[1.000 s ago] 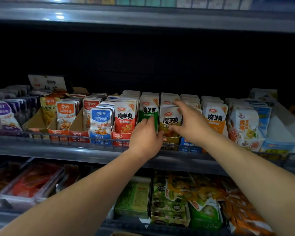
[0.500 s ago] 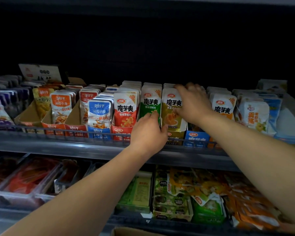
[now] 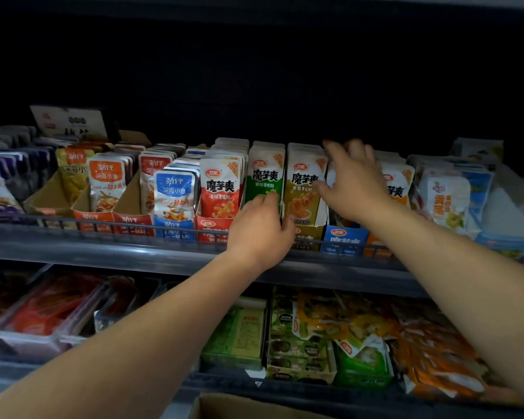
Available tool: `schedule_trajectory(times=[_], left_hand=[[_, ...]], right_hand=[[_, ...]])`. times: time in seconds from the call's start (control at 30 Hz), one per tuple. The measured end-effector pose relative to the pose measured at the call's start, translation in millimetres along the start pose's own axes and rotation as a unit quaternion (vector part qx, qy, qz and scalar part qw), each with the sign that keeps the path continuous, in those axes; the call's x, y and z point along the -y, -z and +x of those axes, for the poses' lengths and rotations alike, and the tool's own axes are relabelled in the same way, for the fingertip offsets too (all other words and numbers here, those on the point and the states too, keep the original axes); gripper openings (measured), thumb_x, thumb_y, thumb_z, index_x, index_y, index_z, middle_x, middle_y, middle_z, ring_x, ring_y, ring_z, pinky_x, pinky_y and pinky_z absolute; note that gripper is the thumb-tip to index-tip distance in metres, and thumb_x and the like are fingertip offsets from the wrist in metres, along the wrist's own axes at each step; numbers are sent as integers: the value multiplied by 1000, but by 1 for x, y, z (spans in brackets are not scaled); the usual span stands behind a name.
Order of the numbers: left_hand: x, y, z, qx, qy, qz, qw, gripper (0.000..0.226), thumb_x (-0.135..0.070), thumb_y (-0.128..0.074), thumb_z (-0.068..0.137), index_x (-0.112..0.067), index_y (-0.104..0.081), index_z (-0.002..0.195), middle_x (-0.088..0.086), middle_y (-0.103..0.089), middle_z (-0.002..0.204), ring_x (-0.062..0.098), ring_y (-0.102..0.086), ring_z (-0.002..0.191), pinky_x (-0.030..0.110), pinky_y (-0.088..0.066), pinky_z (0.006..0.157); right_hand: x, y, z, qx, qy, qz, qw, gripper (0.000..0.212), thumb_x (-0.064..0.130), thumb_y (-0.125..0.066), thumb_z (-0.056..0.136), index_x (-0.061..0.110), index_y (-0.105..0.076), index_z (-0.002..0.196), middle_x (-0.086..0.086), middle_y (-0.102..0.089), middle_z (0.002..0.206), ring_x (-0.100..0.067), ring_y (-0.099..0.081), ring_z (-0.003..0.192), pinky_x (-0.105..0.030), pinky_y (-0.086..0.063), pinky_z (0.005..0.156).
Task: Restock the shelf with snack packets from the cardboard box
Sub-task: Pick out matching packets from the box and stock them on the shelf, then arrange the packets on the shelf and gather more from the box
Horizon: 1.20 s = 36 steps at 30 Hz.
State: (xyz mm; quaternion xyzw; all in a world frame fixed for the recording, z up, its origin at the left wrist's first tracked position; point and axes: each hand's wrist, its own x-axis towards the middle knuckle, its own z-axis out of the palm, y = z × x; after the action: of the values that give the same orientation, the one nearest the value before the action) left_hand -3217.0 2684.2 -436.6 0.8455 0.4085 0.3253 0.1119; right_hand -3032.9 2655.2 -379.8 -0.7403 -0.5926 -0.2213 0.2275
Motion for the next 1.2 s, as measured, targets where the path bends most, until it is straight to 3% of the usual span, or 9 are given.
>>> schedule_trajectory(times=[0.17, 0.33, 0.47, 0.63, 0.83, 1.0, 1.2], left_hand=[[1, 10, -5, -38, -16, -29, 999, 47, -34, -55, 101, -12, -51, 142, 6, -57, 132, 24, -54, 121, 41, -51, 99], [6, 28, -36, -63, -23, -64, 996, 38, -32, -57, 100, -17, -58, 135, -2, -59, 124, 14, -58, 112, 36, -53, 99], [41, 26, -89, -42, 12, -85, 995, 24, -34, -59, 100, -18, -65, 115, -2, -66, 101, 17, -63, 90, 41, -56, 80], [111, -21, -188, 34, 109, -67, 991, 21, -35, -60, 96, -17, -68, 101, -1, -65, 84, 20, -63, 76, 43, -55, 72], [178, -78, -298, 149, 242, -38, 958, 33, -32, -65, 95, -19, -63, 125, 8, -57, 123, 30, -62, 108, 39, -51, 85], [194, -108, -339, 175, 316, -76, 929, 54, -37, -62, 98, -16, -46, 146, 7, -53, 139, 25, -60, 117, 50, -54, 94], [194, -129, -365, 202, 311, -99, 923, 56, -37, -64, 97, -23, -40, 145, 6, -52, 137, 29, -58, 117, 50, -52, 95]], right_hand=[[-7, 20, -32, -32, 4, 90, 995, 54, 34, -66, 92, 19, -49, 141, -10, -49, 134, -30, -47, 124, -41, -44, 97], [9, 28, -93, -3, 7, 163, 987, 35, 32, -62, 96, 18, -58, 128, 4, -53, 113, -18, -56, 107, -35, -49, 89], [31, 7, -162, 76, -1, 216, 973, 26, 31, -61, 97, 20, -63, 120, 9, -55, 102, -11, -56, 93, -31, -50, 80], [44, -67, -268, 236, -17, 187, 954, 29, 35, -57, 98, 25, -59, 125, 8, -57, 108, -11, -57, 98, -31, -52, 83], [23, -160, -385, 455, -87, 144, 875, 31, 34, -57, 99, 22, -56, 127, 1, -60, 111, -20, -60, 98, -38, -53, 78], [12, -207, -461, 516, -177, 152, 824, 31, 26, -65, 94, 21, -59, 124, -3, -66, 113, -20, -61, 93, -33, -51, 76], [18, -241, -493, 581, -207, 140, 775, 54, 37, -77, 84, 22, -55, 131, -4, -63, 124, -21, -61, 106, -39, -54, 89]])
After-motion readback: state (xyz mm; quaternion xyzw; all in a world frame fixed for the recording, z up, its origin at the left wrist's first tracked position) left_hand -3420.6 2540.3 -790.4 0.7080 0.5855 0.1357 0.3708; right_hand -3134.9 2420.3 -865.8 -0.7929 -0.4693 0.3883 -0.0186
